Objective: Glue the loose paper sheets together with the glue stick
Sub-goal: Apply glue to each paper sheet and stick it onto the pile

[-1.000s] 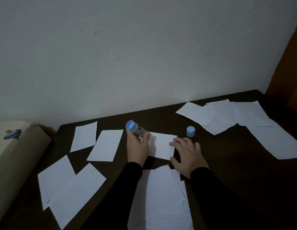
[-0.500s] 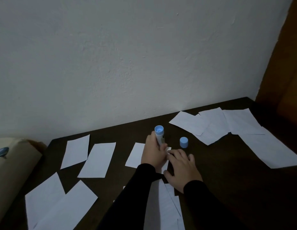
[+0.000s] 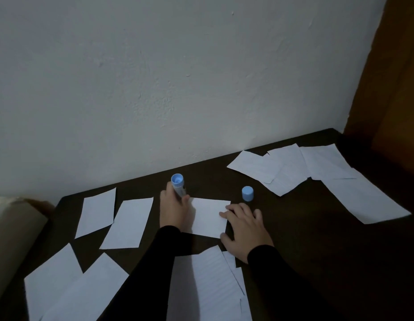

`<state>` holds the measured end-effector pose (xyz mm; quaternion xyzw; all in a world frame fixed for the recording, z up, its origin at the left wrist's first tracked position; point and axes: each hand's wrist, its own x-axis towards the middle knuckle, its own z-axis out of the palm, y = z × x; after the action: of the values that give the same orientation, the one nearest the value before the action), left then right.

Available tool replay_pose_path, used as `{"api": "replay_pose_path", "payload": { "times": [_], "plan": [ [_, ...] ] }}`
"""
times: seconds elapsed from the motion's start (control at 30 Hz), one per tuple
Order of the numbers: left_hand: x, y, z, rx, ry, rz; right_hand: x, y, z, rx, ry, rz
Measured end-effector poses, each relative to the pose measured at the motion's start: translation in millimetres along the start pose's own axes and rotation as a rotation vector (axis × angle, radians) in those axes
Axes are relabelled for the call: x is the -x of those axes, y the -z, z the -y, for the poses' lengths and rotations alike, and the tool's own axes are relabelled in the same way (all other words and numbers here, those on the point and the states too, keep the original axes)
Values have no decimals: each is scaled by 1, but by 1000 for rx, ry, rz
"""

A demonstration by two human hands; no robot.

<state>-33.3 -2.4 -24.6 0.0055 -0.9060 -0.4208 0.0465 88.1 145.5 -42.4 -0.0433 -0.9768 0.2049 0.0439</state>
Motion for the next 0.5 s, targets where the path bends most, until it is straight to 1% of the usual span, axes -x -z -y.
{"api": "replay_pose_path", "payload": {
  "times": [0.07, 0.1, 0.17, 0.23, 0.37, 0.43, 0.5],
  "plan": [
    [1, 6, 1, 98, 43, -14, 0, 0, 1, 5, 2, 0],
    [5, 9, -1, 197, 81, -34, 0, 0, 1, 8, 3, -1],
    [17, 15, -8, 427, 161, -109, 0, -1, 0, 15, 6, -6],
    [27, 21, -9, 557, 202, -195, 1, -2, 0, 17, 8, -17],
    [31, 35, 7, 619, 255, -317, 1, -2, 1, 20, 4, -19],
    [35, 40, 14, 629, 263, -314, 2, -1, 1, 22, 5, -25],
    [42, 41, 20, 620, 253, -265, 2, -1, 0, 22, 6, -40]
  ]
}}
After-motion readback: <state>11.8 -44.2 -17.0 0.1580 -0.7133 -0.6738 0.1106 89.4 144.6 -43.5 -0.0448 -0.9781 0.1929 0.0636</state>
